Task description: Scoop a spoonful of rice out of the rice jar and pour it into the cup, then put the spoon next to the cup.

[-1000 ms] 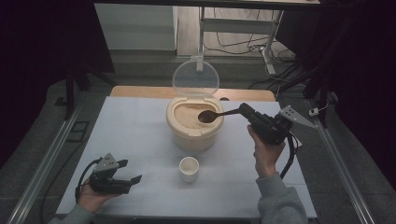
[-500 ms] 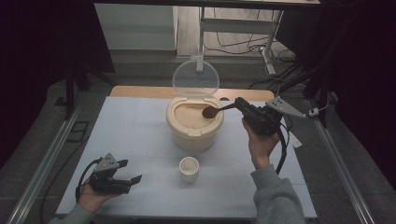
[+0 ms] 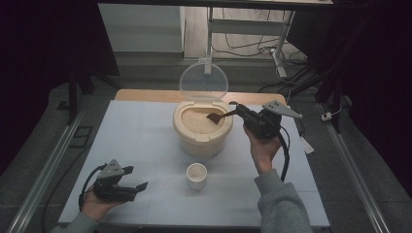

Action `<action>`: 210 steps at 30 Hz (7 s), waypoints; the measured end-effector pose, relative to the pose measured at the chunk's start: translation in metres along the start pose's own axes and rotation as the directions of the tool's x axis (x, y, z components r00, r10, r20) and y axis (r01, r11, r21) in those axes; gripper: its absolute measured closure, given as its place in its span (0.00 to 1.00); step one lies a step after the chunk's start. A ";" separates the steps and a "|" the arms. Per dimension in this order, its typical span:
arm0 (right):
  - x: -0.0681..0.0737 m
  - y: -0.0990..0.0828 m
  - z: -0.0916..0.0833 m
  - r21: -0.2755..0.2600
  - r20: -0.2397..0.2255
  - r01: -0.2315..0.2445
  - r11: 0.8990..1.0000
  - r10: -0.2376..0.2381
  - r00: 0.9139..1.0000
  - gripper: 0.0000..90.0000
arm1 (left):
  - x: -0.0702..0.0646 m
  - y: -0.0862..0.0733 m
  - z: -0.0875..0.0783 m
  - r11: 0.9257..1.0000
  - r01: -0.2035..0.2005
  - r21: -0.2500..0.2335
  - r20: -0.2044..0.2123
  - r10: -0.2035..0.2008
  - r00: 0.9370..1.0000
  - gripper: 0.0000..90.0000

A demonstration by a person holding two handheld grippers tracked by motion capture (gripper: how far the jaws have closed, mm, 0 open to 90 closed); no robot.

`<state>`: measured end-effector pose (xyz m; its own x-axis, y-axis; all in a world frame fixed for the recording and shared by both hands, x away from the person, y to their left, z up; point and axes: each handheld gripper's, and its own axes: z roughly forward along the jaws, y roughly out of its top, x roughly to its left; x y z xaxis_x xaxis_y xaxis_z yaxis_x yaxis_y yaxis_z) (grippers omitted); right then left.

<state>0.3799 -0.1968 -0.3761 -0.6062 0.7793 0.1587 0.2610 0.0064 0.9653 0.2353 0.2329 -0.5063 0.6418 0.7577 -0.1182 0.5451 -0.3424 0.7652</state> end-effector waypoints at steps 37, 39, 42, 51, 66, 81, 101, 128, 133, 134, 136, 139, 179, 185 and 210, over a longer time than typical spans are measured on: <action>-0.034 -0.024 0.002 0.028 -0.066 -0.520 0.854 0.521 0.851 0.93 | -0.002 0.001 0.001 1.000 -0.020 0.003 -0.007 0.020 1.000 0.21; -0.036 -0.024 0.001 0.026 -0.069 -0.551 0.834 0.552 0.831 0.92 | -0.003 0.001 0.001 1.000 -0.022 0.003 -0.008 0.022 1.000 0.21; -0.039 -0.023 -0.001 0.031 -0.079 -0.581 0.813 0.582 0.810 0.92 | -0.003 0.001 0.001 1.000 -0.023 0.003 -0.009 0.023 1.000 0.21; -0.045 -0.023 -0.007 0.038 -0.095 -0.629 0.777 0.629 0.771 0.92 | -0.003 0.002 0.001 1.000 -0.026 0.004 -0.007 0.026 1.000 0.21; -0.055 -0.028 -0.013 0.065 -0.131 -0.689 0.722 0.690 0.712 0.92 | -0.004 0.002 0.003 0.999 -0.033 0.009 -0.008 0.033 0.999 0.21; -0.056 -0.020 -0.018 0.056 -0.154 -0.699 0.713 0.698 0.699 0.92 | -0.004 0.003 0.003 0.999 -0.034 0.008 -0.007 0.034 0.999 0.21; -0.059 -0.021 -0.018 0.077 -0.165 -0.719 0.691 0.720 0.674 0.92 | -0.004 0.003 0.003 0.999 -0.033 0.011 -0.007 0.033 0.999 0.21; -0.034 -0.043 -0.042 0.231 -0.245 -0.676 0.700 0.714 0.656 0.92 | -0.003 0.003 0.004 0.999 -0.029 0.012 -0.005 0.030 1.000 0.21; -0.032 -0.055 -0.044 0.263 -0.243 -0.668 0.696 0.718 0.652 0.92 | -0.003 0.003 0.004 0.999 -0.029 0.014 -0.005 0.029 1.000 0.21; -0.031 -0.058 -0.044 0.272 -0.242 -0.667 0.693 0.721 0.650 0.92 | -0.003 0.003 0.004 0.999 -0.029 0.015 -0.005 0.029 1.000 0.21; -0.030 -0.062 -0.045 0.284 -0.241 -0.661 0.695 0.719 0.652 0.92 | -0.003 0.003 0.005 0.999 -0.030 0.016 -0.004 0.030 1.000 0.21; -0.028 -0.070 -0.044 0.300 -0.240 -0.650 0.698 0.715 0.657 0.92 | -0.004 0.003 0.005 0.999 -0.030 0.016 -0.005 0.030 1.000 0.21; 0.003 -0.068 -0.049 0.188 -0.286 -0.275 0.943 0.321 0.903 0.92 | -0.003 0.001 0.006 0.999 -0.035 0.024 -0.008 0.035 0.999 0.21; 0.010 -0.065 -0.053 0.164 -0.295 -0.209 0.964 0.250 0.922 0.92 | -0.004 0.002 0.006 0.999 -0.038 0.024 -0.007 0.038 0.999 0.21; -0.009 -0.048 -0.080 0.109 -0.343 -0.172 0.979 0.199 0.918 0.92 | -0.003 0.001 0.006 0.999 -0.031 0.021 -0.008 0.031 0.999 0.21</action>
<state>0.3124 -0.2544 -0.4073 -0.7623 0.5013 0.4094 0.4415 -0.0598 0.8953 0.2375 0.2269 -0.5088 0.6539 0.7513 -0.0890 0.5360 -0.3770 0.7554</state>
